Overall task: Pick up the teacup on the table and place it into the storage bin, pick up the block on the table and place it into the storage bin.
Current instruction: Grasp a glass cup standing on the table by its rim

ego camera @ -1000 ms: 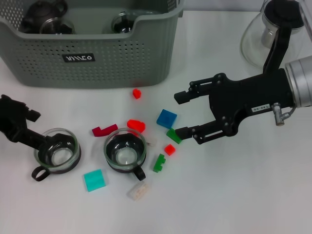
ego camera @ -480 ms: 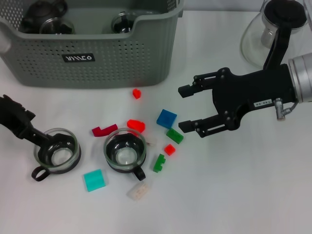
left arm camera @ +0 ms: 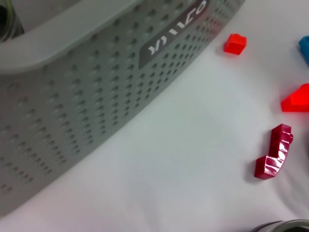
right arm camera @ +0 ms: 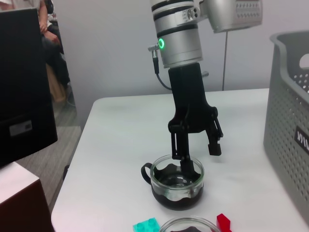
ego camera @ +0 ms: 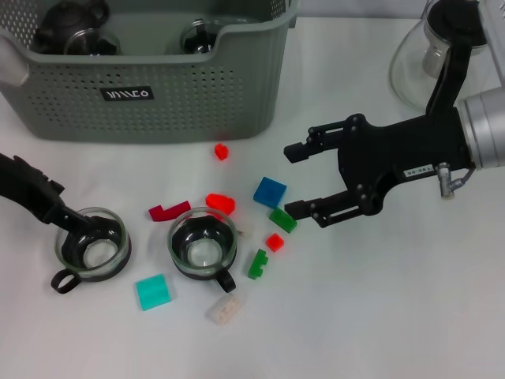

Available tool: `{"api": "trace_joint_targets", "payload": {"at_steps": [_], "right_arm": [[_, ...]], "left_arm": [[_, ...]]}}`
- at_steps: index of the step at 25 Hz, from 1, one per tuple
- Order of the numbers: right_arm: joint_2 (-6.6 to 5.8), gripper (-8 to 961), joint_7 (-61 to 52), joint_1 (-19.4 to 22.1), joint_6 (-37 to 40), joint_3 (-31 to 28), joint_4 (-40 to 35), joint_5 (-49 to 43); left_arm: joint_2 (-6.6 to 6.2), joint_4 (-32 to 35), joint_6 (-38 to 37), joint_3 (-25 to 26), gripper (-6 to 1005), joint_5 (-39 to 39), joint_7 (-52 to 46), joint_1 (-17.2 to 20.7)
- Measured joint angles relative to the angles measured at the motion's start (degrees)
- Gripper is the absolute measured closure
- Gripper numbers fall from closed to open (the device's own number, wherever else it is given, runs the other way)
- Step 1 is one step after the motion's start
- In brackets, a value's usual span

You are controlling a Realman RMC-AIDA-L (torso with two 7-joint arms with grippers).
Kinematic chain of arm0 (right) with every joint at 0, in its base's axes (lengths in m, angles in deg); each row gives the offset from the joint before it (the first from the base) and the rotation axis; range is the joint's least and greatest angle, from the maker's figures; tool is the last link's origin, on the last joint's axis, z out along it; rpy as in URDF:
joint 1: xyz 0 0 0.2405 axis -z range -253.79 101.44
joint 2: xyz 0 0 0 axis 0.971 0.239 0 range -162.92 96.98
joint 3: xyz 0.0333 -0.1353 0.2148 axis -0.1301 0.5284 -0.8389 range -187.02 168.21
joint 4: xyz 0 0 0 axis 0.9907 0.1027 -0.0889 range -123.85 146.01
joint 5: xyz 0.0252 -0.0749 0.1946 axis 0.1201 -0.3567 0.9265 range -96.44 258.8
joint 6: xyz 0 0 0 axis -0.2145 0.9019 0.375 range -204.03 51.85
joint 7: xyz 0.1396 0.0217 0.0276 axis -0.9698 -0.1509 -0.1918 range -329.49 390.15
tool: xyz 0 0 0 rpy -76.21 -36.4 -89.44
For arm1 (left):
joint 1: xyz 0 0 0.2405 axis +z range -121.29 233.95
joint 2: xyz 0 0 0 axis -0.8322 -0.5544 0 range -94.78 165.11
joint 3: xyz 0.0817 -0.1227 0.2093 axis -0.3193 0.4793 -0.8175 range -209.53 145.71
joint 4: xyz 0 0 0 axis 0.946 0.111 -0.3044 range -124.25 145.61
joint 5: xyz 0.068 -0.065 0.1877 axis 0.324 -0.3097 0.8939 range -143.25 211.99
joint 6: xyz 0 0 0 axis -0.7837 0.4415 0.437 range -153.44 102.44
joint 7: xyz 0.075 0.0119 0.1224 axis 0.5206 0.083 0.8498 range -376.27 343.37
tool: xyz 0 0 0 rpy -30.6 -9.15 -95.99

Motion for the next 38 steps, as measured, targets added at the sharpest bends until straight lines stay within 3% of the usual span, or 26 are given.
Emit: {"api": "trace_joint_targets", "payload": {"at_steps": [11, 22, 38], "right_arm": [[0.53, 150, 2.99, -0.54, -0.11, 0.56, 1.03, -0.20], [0.53, 150, 3.93, -0.95, -1.60, 0.85, 1.48, -0.18], [0.44, 150, 4.23, -1.10, -2.40, 0.87, 1.64, -0.20]], "left_arm": [[0.20, -0.94, 0.27, -0.01, 100, 0.05, -1.19, 0.19], [0.38, -1.31, 0.36, -1.54, 192, 0.12, -2.60, 1.04], [0.11, -3.00, 1.19, -4.98, 419, 0.14, -3.50, 1.36]]}}
